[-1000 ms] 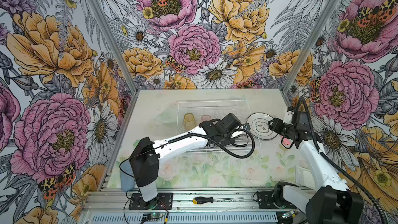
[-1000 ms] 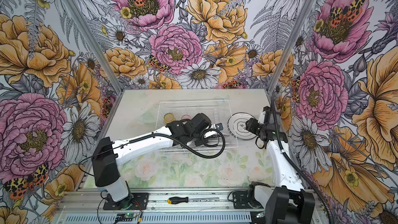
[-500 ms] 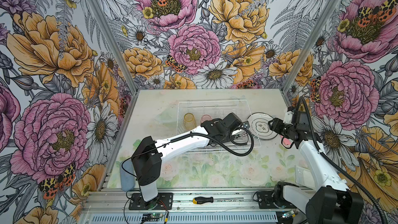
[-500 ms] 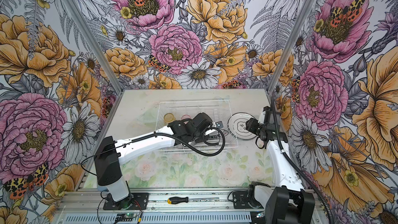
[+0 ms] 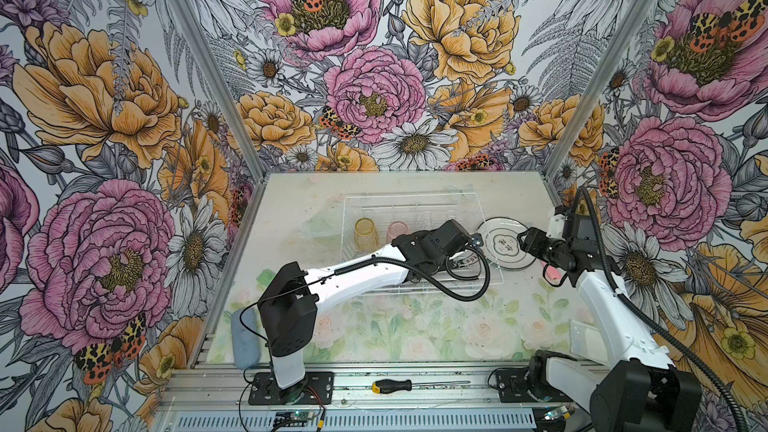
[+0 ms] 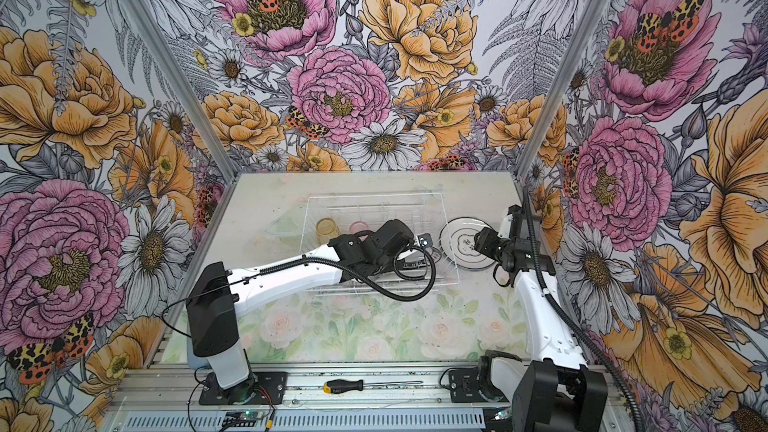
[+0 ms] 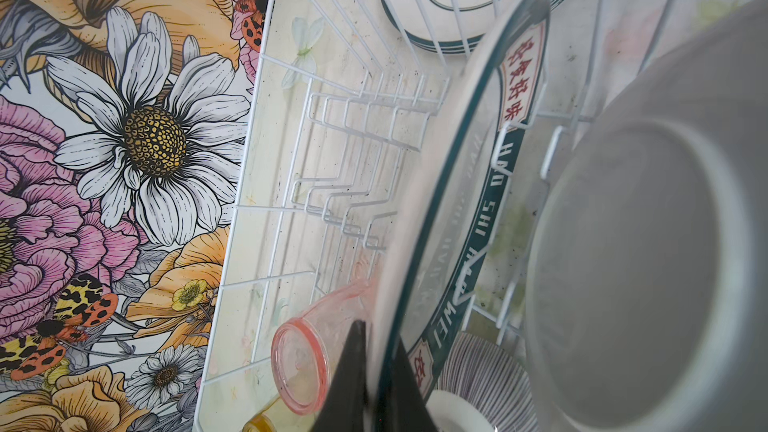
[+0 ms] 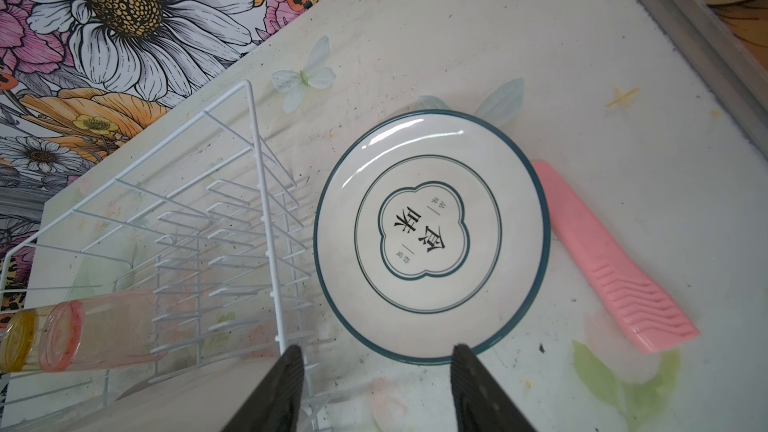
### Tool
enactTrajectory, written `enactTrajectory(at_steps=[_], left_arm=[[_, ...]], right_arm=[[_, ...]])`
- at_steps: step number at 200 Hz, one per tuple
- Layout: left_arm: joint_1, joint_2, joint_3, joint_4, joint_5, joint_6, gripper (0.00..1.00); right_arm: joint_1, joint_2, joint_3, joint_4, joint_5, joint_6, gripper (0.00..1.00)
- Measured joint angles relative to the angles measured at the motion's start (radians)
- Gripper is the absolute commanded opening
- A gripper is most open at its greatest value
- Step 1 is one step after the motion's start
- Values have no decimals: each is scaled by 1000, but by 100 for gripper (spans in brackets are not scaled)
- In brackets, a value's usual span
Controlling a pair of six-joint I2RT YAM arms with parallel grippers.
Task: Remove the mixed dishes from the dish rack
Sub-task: 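Close the left gripper on the rim of the teal-rimmed lettered plate in the rack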
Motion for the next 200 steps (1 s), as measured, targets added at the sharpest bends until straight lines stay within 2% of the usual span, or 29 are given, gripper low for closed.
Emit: enactTrajectory(at_steps=[99, 200], left_arm=[[-5, -11, -1, 5, -14, -1, 0], [16, -168, -13, 16, -5, -50, 0]], right_arm=[[2, 0, 0, 0, 0, 0, 58], [11, -13, 0, 0, -23, 0, 58]])
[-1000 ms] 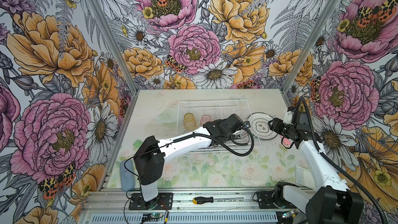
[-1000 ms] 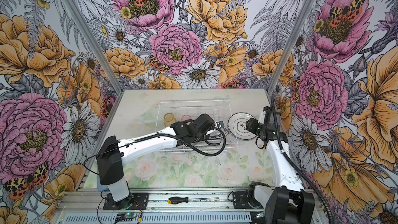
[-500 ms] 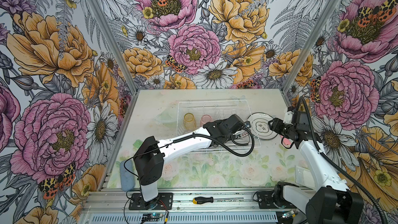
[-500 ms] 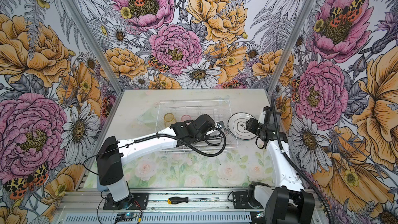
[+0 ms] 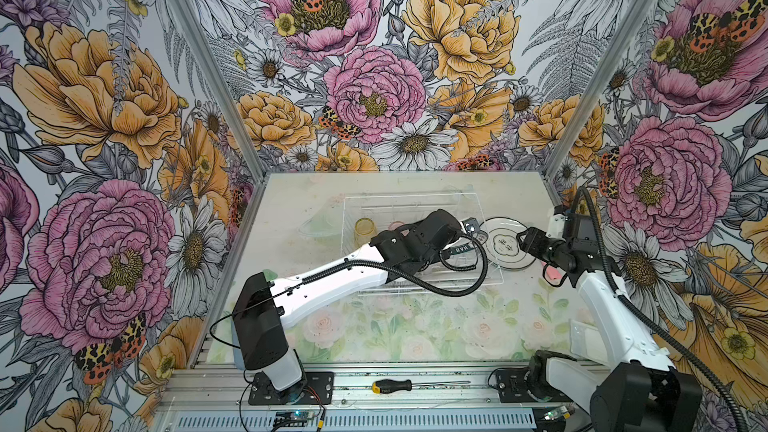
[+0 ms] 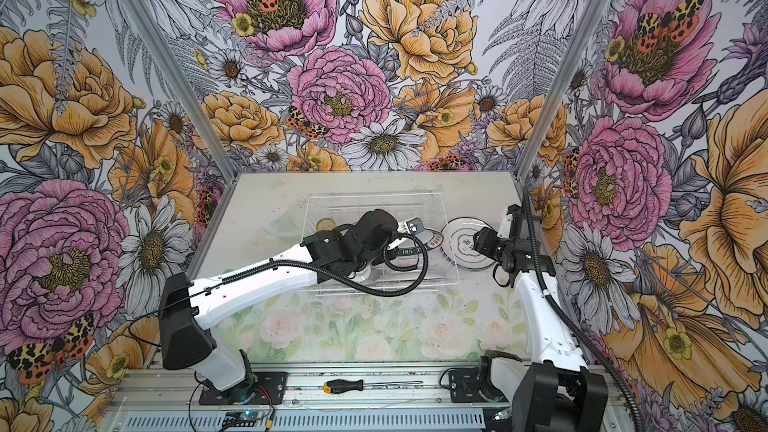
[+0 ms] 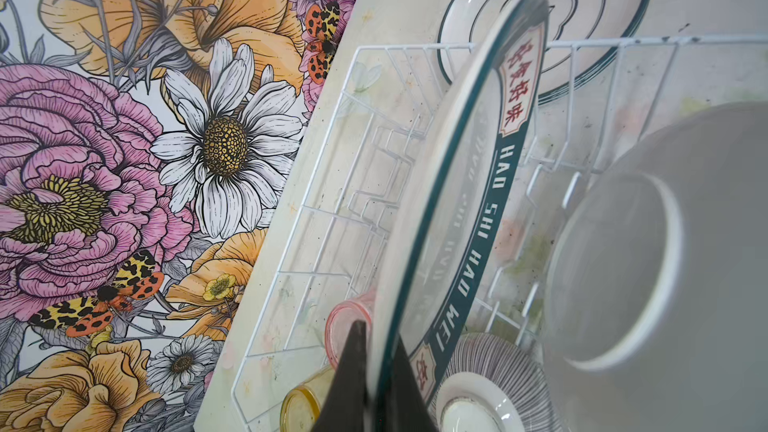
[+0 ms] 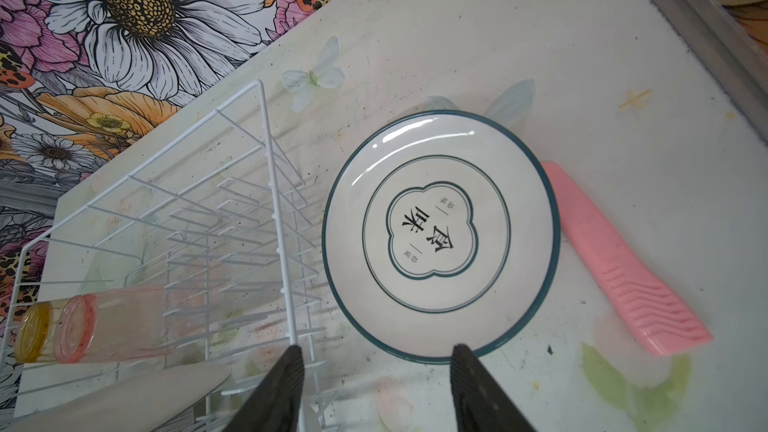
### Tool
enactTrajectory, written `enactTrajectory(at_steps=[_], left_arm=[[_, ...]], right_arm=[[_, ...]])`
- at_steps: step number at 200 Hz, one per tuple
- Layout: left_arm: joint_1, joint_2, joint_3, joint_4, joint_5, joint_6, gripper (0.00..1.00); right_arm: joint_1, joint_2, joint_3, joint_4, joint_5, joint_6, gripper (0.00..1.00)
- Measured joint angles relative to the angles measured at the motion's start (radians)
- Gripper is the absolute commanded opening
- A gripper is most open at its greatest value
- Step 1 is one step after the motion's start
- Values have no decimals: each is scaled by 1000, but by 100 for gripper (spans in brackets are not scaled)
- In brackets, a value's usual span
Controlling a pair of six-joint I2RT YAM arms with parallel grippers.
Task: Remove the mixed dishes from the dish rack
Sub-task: 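Close the left gripper on the rim of the teal-rimmed lettered plate in the rack, then lift the teal-rimmed lettered plate up out of the rack with the left gripper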
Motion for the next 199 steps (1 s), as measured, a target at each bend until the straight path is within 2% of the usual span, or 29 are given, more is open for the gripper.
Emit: enactTrajectory(at_steps=[67, 94, 131, 167, 199], left_arm=[[133, -150, -54, 24, 145, -132, 0], [223, -204, -71, 67, 283, -225, 0], [335, -230, -105, 141, 487, -364, 0], [383, -216, -126, 204, 668, -481, 0], [411, -198, -149, 285, 809, -578, 0]], right_arm=[[2, -48, 0, 2, -58, 0, 58], [8, -79, 0, 24, -119, 0, 57], [27, -127, 0, 109, -266, 17, 57], [71, -148, -7, 217, -397, 57, 60], [111, -151, -13, 278, -448, 86, 61]])
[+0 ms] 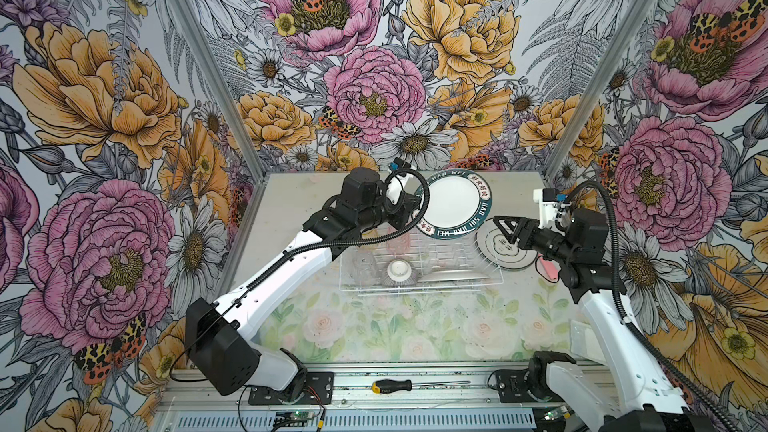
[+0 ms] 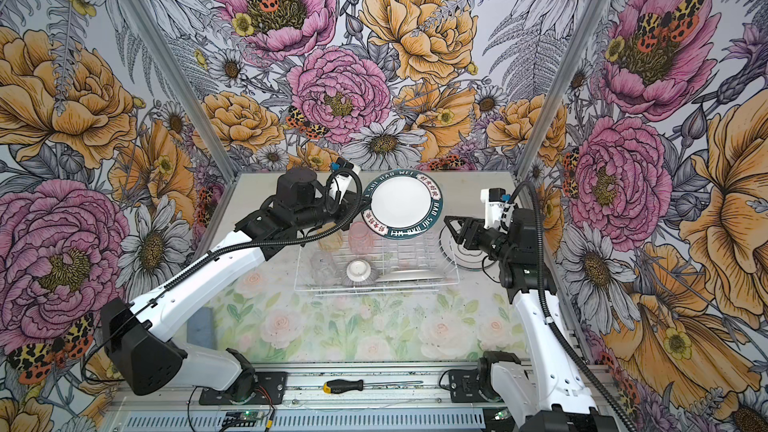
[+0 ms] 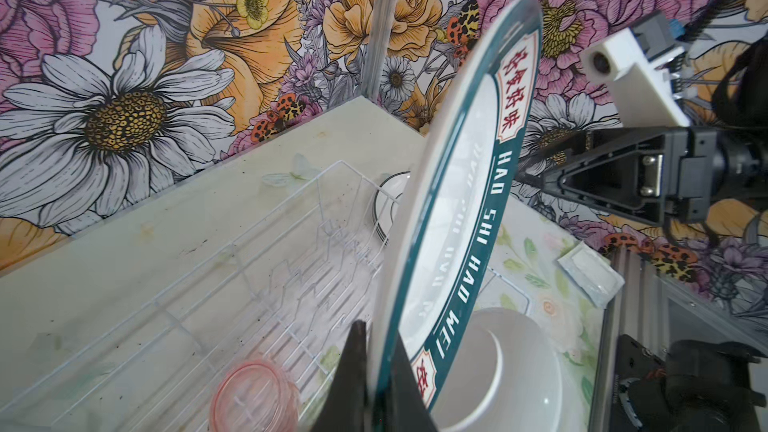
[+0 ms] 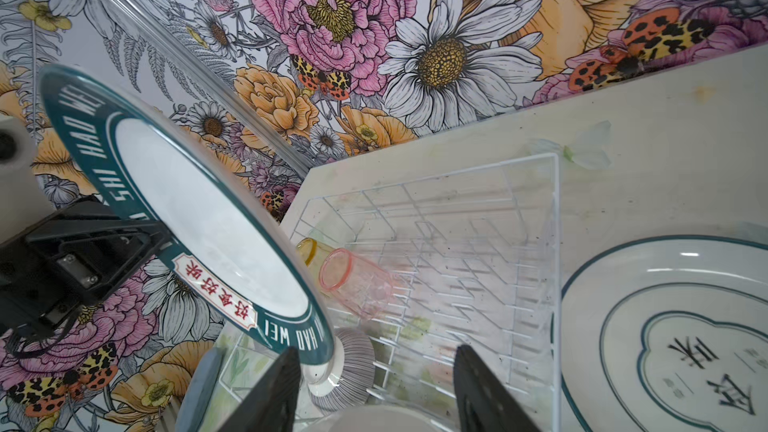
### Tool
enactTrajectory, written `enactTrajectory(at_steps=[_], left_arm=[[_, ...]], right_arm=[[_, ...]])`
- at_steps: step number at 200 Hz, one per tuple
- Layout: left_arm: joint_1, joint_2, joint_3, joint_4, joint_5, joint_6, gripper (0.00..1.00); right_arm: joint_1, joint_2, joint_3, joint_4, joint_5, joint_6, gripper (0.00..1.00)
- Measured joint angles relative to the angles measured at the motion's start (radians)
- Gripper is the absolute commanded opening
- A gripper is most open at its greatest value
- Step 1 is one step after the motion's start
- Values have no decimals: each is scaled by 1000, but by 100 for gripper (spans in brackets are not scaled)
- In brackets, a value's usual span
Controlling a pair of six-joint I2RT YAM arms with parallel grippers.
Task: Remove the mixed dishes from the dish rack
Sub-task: 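Lift the teal-rimmed lettered plate up out of the rack with the left gripper, then grasp the raised plate's rim with the right gripper while the left gripper holds it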
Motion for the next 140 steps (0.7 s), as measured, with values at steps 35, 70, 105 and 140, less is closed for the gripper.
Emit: enactTrajectory(at_steps=[35, 70, 105, 140], left_arm=[[17, 32, -5, 64, 95, -73, 0], [20, 71, -19, 133, 176, -137, 0], [20, 93, -39, 186, 230, -194, 0], [26, 108, -41, 209, 244, -232, 0]], right_arm=[[27, 0, -8, 53, -22, 22, 61], [47, 6, -45, 146, -40, 68, 56], [49, 35, -86, 279, -70, 151, 34], [53, 43, -92, 355, -98, 187, 9]])
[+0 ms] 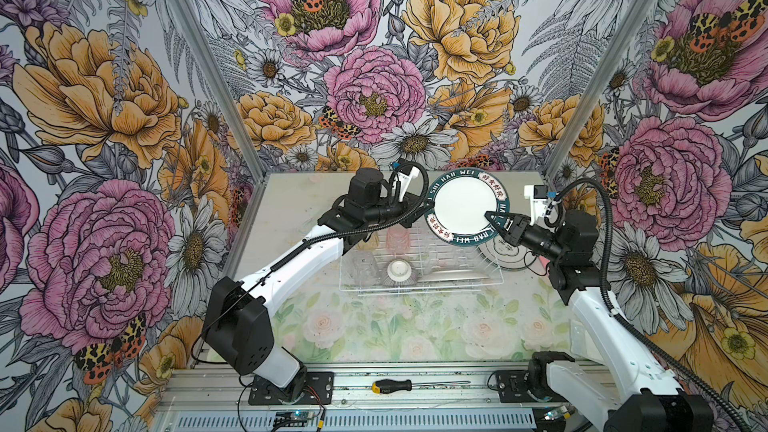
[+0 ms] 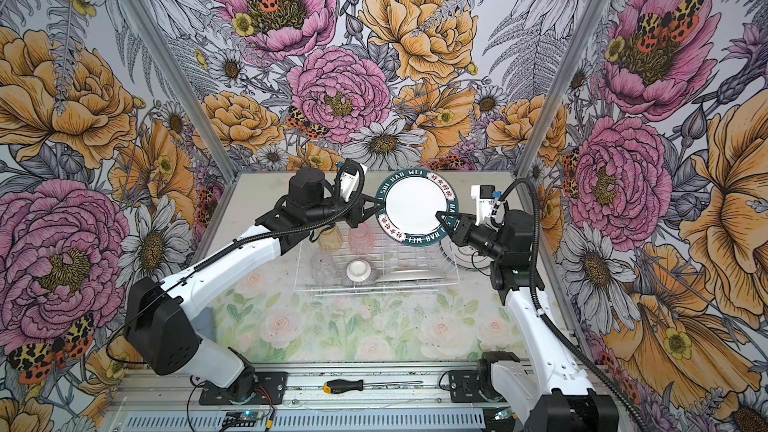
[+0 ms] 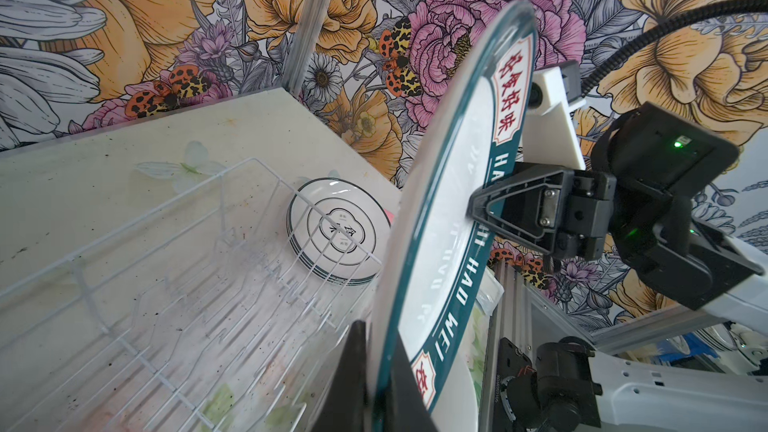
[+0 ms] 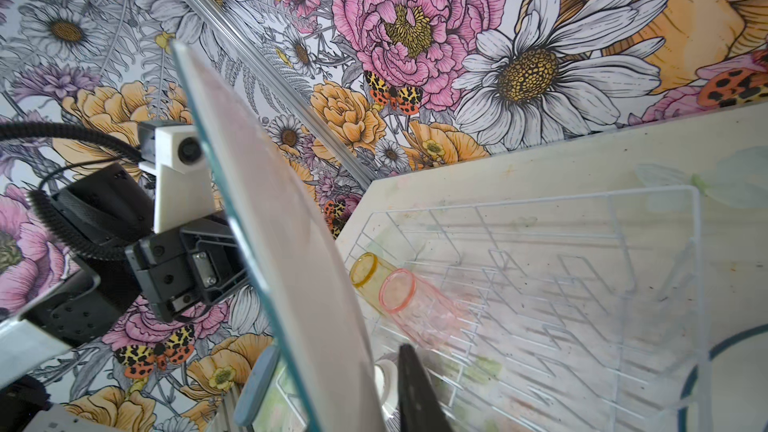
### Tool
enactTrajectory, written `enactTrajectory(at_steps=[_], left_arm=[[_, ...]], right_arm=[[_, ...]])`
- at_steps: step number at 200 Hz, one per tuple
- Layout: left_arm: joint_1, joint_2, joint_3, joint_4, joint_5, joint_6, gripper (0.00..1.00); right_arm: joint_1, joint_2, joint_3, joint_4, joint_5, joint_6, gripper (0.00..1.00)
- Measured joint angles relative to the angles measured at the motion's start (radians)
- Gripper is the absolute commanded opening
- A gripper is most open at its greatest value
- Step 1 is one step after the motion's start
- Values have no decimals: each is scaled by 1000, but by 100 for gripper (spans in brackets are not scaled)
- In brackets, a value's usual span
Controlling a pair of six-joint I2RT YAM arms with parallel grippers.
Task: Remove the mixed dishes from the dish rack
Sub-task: 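Grasp the raised plate's rim with the right gripper while the left gripper holds it, then open the left gripper and carry the plate away from the rack with the right gripper, then lower the teal-rimmed plate onto the plate stack on the table with the right gripper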
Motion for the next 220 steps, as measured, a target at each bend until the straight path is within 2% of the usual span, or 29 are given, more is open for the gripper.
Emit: enactTrajectory(at_steps=[24, 59, 72, 82, 100, 119, 151, 193, 220], left_arm=[[11, 0, 0, 13, 15, -47, 0], [11, 2, 0, 15, 18, -51, 0], [11, 2, 0, 10, 18, -50, 15], [11, 2, 0, 4, 15, -32, 23], [5, 1, 0, -17, -8, 13, 30], [0, -6, -1, -58, -46, 52, 33], [-1, -78, -47, -127, -146, 121, 34], [5, -188, -135, -201, -273, 175, 35], [12, -224, -154, -252, -339, 204, 36]], right_arm=[[3, -1, -1, 20, -13, -14, 0], [2, -2, -1, 18, -10, -18, 0], [2, -4, 0, 11, -7, -20, 0], [4, -9, 0, -8, 3, -18, 0], [0, -16, 5, -51, 35, -17, 0], [-17, -16, 16, -94, 79, -17, 0], [-114, -16, 21, -133, 142, 10, 0], [-320, -34, 21, -187, 197, 43, 0], [-423, -58, 21, -253, 263, 22, 0]])
